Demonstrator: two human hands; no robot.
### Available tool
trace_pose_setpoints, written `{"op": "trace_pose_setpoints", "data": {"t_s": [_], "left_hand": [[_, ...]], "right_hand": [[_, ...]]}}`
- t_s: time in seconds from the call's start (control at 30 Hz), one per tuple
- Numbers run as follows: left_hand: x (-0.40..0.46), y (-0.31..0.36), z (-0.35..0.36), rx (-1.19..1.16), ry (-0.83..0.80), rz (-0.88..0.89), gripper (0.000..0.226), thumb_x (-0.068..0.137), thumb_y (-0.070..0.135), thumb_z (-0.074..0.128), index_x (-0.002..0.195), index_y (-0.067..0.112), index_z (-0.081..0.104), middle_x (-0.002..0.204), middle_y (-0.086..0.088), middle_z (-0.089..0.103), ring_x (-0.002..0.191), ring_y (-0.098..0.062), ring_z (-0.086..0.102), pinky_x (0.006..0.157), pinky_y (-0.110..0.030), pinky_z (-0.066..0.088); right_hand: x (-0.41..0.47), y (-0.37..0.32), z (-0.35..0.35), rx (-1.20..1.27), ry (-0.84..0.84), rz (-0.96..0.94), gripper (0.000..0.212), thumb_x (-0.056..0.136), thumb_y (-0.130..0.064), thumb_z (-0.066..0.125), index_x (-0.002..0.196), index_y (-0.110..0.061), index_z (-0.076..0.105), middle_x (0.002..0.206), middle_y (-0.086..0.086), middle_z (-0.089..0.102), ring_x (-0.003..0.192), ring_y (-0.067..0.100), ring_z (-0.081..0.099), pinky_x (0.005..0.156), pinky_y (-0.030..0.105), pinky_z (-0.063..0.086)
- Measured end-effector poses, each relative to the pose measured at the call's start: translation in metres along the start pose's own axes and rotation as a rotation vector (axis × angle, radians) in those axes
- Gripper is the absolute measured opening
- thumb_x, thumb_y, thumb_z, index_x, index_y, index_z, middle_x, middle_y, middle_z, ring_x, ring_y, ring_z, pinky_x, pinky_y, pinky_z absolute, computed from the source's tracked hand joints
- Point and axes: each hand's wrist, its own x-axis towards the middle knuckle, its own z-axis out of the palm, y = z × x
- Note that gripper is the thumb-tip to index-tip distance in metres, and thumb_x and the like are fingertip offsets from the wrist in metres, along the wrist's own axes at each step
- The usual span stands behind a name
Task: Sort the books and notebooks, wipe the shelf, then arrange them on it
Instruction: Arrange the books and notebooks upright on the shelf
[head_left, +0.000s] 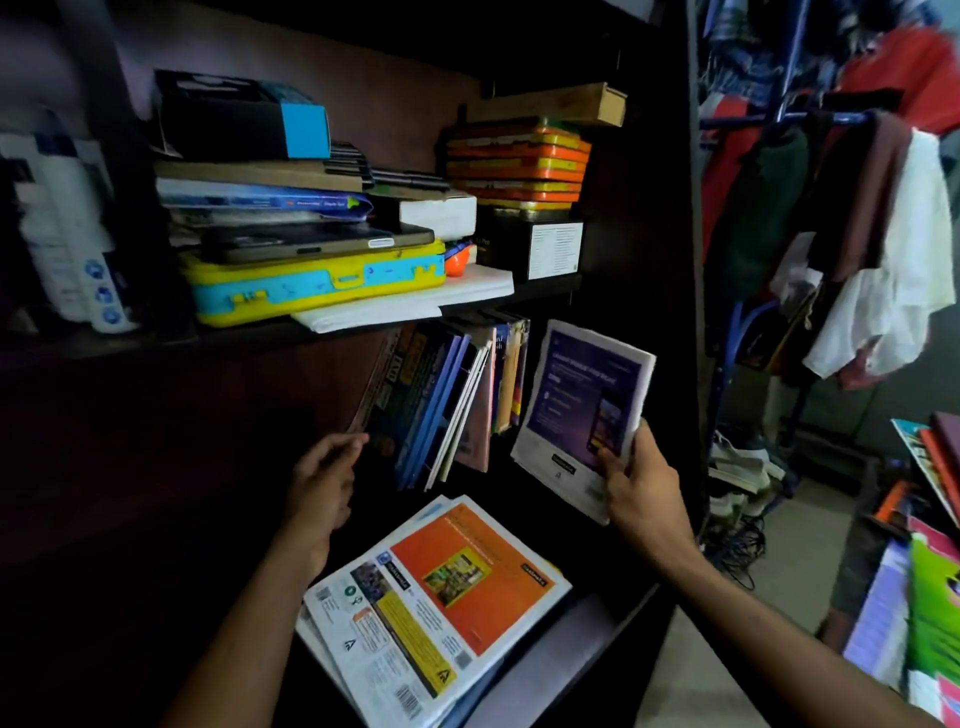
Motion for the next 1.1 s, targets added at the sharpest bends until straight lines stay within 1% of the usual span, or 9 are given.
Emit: {"op": "trace_pose_setpoints", "data": {"t_s": [0.1, 0.17, 0.27, 0.33, 0.4, 0.53, 0.7, 0.97, 1.1], "left_hand": [[-0.002, -0.001, 0.003, 0.029, 0.019, 0.019, 0.018, 0.102, 0.021, 0.059, 0.118, 0.022, 0.067, 0.065, 0.007, 0.046, 0.048, -0.005, 0.033, 0.043, -0.018, 0.025], [-0.007, 0.002, 0.008, 0.092, 0.001, 0.069, 0.028, 0.101, 0.017, 0.061, 0.126, 0.027, 0.062, 0.096, 0.002, 0.061, 0.071, -0.007, 0.053, 0.057, -0.023, 0.040], [-0.007, 0.002, 0.008, 0.098, -0.002, 0.180, 0.058, 0.096, 0.013, 0.067, 0.144, 0.039, 0.045, 0.134, 0.006, 0.053, 0.106, -0.008, 0.061, 0.075, -0.027, 0.048], [-0.005, 0.000, 0.006, 0.087, -0.010, 0.209, 0.071, 0.095, 0.012, 0.068, 0.145, 0.052, 0.036, 0.150, 0.009, 0.042, 0.115, -0.009, 0.061, 0.084, -0.031, 0.051], [-0.003, -0.004, 0.004, 0.096, -0.057, 0.213, 0.079, 0.094, 0.010, 0.068, 0.146, 0.056, 0.031, 0.159, 0.009, 0.034, 0.121, -0.009, 0.059, 0.092, -0.028, 0.051], [-0.001, -0.007, 0.005, 0.122, -0.153, 0.206, 0.080, 0.094, 0.006, 0.067, 0.148, 0.051, 0.030, 0.161, 0.007, 0.036, 0.122, -0.005, 0.058, 0.086, -0.015, 0.053], [0.000, -0.009, 0.004, 0.142, -0.165, 0.170, 0.075, 0.094, 0.007, 0.068, 0.151, 0.044, 0.035, 0.157, 0.008, 0.039, 0.126, -0.011, 0.057, 0.082, -0.013, 0.052], [0.003, -0.013, 0.002, 0.163, -0.169, 0.142, 0.068, 0.092, 0.013, 0.072, 0.144, 0.044, 0.044, 0.141, 0.011, 0.050, 0.121, -0.004, 0.057, 0.080, -0.016, 0.053], [0.003, -0.013, 0.002, 0.175, -0.167, 0.133, 0.060, 0.090, 0.018, 0.073, 0.141, 0.039, 0.049, 0.136, 0.014, 0.055, 0.124, -0.005, 0.056, 0.085, -0.018, 0.048]], "right_hand": [[0.007, 0.000, 0.015, -0.066, -0.073, -0.030, 0.023, 0.105, -0.025, 0.053, 0.120, -0.042, 0.048, 0.103, -0.013, 0.070, 0.083, -0.003, 0.069, 0.068, 0.024, 0.057], [0.010, -0.003, 0.028, -0.130, -0.112, -0.080, 0.026, 0.104, -0.027, 0.054, 0.123, -0.043, 0.048, 0.101, -0.010, 0.072, 0.081, 0.001, 0.070, 0.069, 0.031, 0.060], [0.010, -0.006, 0.044, -0.112, -0.170, -0.130, 0.026, 0.105, -0.024, 0.052, 0.127, -0.036, 0.047, 0.101, -0.015, 0.070, 0.082, -0.006, 0.069, 0.063, 0.017, 0.057], [0.010, -0.008, 0.050, -0.085, -0.203, -0.120, 0.026, 0.105, -0.022, 0.052, 0.128, -0.032, 0.046, 0.103, -0.020, 0.066, 0.083, -0.014, 0.066, 0.059, 0.009, 0.052], [0.011, -0.006, 0.055, -0.088, -0.228, -0.116, 0.030, 0.105, -0.023, 0.051, 0.131, -0.033, 0.044, 0.104, -0.021, 0.063, 0.085, -0.012, 0.066, 0.061, 0.012, 0.054], [0.015, -0.008, 0.064, -0.128, -0.242, -0.146, 0.039, 0.105, -0.024, 0.051, 0.139, -0.037, 0.037, 0.113, -0.009, 0.067, 0.094, 0.008, 0.070, 0.075, 0.035, 0.063], [0.011, -0.003, 0.071, -0.185, -0.248, -0.226, 0.042, 0.105, -0.030, 0.050, 0.144, -0.035, 0.035, 0.104, -0.004, 0.071, 0.080, 0.014, 0.072, 0.066, 0.047, 0.061], [0.023, 0.002, 0.083, -0.105, -0.296, -0.186, 0.048, 0.105, -0.030, 0.051, 0.149, -0.037, 0.033, 0.122, -0.008, 0.066, 0.100, 0.011, 0.070, 0.078, 0.036, 0.063], [0.043, -0.012, 0.088, -0.077, -0.335, -0.052, 0.049, 0.106, -0.026, 0.050, 0.150, -0.034, 0.032, 0.122, -0.011, 0.061, 0.090, 0.003, 0.066, 0.061, 0.010, 0.050]]}}
